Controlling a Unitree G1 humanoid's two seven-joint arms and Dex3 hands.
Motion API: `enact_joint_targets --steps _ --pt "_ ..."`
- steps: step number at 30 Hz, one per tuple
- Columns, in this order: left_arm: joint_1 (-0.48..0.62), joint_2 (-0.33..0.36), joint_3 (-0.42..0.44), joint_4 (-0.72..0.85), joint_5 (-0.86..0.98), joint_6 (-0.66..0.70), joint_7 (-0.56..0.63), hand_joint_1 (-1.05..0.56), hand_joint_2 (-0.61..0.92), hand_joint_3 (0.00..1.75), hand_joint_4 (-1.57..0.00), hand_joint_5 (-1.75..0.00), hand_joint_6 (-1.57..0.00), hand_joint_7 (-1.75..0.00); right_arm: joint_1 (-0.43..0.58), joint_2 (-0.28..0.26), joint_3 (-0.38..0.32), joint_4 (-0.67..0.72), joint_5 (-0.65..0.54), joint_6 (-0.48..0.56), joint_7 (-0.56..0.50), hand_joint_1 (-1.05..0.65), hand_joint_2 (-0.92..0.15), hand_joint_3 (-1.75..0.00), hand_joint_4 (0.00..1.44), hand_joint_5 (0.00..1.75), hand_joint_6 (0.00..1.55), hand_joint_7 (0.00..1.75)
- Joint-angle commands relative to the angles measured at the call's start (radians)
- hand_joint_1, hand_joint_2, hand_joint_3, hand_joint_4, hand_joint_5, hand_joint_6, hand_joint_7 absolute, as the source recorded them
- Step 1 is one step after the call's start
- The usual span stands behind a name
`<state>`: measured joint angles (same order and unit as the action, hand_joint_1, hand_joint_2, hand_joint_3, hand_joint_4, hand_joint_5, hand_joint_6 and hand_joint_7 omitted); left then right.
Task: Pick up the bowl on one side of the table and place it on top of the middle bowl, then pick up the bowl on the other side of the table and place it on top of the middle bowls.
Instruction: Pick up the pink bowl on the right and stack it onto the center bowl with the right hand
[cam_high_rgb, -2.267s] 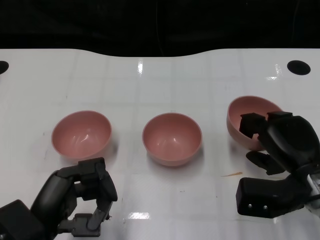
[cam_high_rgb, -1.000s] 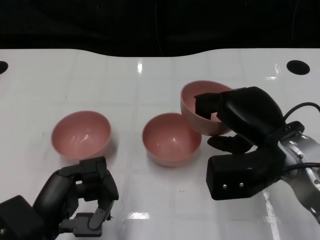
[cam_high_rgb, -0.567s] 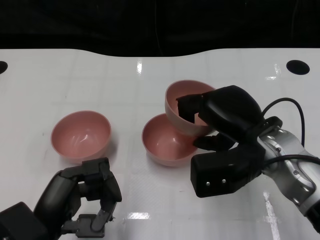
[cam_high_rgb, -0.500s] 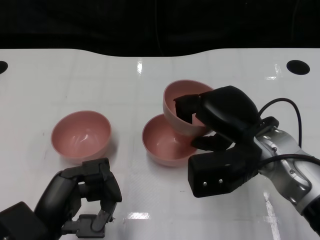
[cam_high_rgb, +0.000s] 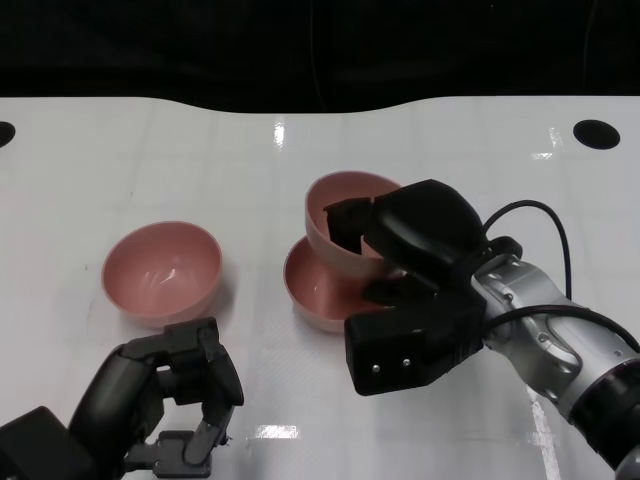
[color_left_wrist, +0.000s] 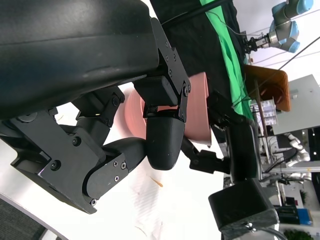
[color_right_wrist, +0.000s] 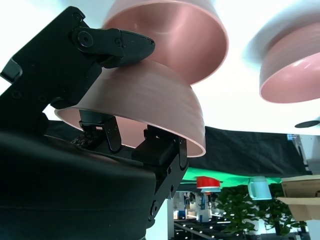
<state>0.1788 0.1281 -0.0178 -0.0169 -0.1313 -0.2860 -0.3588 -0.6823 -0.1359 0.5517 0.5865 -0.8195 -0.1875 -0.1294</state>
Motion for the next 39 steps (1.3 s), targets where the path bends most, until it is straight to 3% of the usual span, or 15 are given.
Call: enact_joint_targets --steps 1,6,14,21,23,24,26,30,32,33,39 --pt "-0.001 0.011 0.002 0.009 -0.002 -0.026 -0.008 -0.16 0.42 1.32 -0.85 -1.68 -0.85 -1.46 -0.025 0.0 0.008 0.028 -0.002 -0.015 -0.021 -0.22 -0.57 -0.7 0.93 1.75 0.73 1.54" --pt "0.004 0.006 -0.002 -0.002 -0.005 -0.014 -0.002 -0.17 0.45 1.27 -0.86 -1.68 -0.87 -1.45 -0.035 0.015 0.02 0.069 -0.007 -0.021 -0.044 -0.2 -0.56 -0.81 0.94 1.75 0.66 1.73" --pt "0.003 -0.001 -0.005 0.007 0.007 -0.041 0.008 -0.16 0.46 1.24 -0.87 -1.68 -0.88 -1.46 -0.037 0.028 0.034 0.091 -0.006 -0.021 -0.042 -0.22 -0.59 -0.84 0.94 1.75 0.68 1.68" --pt "0.005 -0.001 -0.007 0.002 -0.003 -0.031 -0.001 -0.16 0.53 1.14 -0.87 -1.68 -0.87 -1.45 -0.034 0.029 0.042 0.102 0.003 -0.026 -0.033 -0.22 -0.69 -0.61 0.9 1.75 0.81 1.21" --pt "0.004 -0.003 -0.008 0.004 -0.005 -0.035 -0.001 -0.16 0.51 1.18 -0.87 -1.68 -0.87 -1.46 -0.034 0.03 0.044 0.104 0.002 -0.022 -0.027 -0.23 -0.73 -0.51 0.89 1.72 0.91 0.88" --pt "0.003 -0.004 -0.008 0.007 0.0 -0.044 0.001 -0.16 0.49 1.22 -0.88 -1.68 -0.87 -1.46 -0.034 0.031 0.044 0.105 0.001 -0.017 -0.022 -0.25 -0.77 -0.4 0.89 1.66 1.0 0.63" --pt "0.002 -0.003 -0.009 0.01 0.005 -0.056 0.001 -0.16 0.48 1.23 -0.88 -1.67 -0.87 -1.46 -0.032 0.034 0.045 0.112 -0.001 -0.02 -0.034 -0.27 -0.83 -0.25 0.87 1.48 1.1 0.37" --pt "0.001 0.001 -0.011 0.006 0.006 -0.054 0.002 -0.17 0.47 1.24 -0.88 -1.67 -0.87 -1.46 -0.035 0.032 0.059 0.117 -0.015 0.002 -0.006 -0.31 -0.9 -0.12 0.81 1.14 1.07 0.19" --pt "0.002 0.002 -0.012 0.004 0.007 -0.052 0.004 -0.17 0.47 1.25 -0.88 -1.67 -0.87 -1.45 -0.035 0.03 0.065 0.108 -0.019 0.024 0.026 -0.36 -0.92 -0.11 0.73 0.76 0.94 0.07" --pt "0.001 0.002 -0.012 0.004 0.008 -0.052 0.003 -0.16 0.47 1.25 -0.88 -1.67 -0.88 -1.45 -0.034 0.029 0.068 0.103 -0.022 0.034 0.039 -0.38 -0.92 -0.11 0.72 0.67 0.9 0.04" --pt "-0.003 0.004 -0.012 0.012 0.01 -0.065 0.001 -0.16 0.5 1.19 -0.87 -1.68 -0.87 -1.45 -0.028 0.021 0.079 0.079 -0.021 0.058 0.068 -0.51 -0.92 -0.11 0.55 0.46 0.7 0.0"
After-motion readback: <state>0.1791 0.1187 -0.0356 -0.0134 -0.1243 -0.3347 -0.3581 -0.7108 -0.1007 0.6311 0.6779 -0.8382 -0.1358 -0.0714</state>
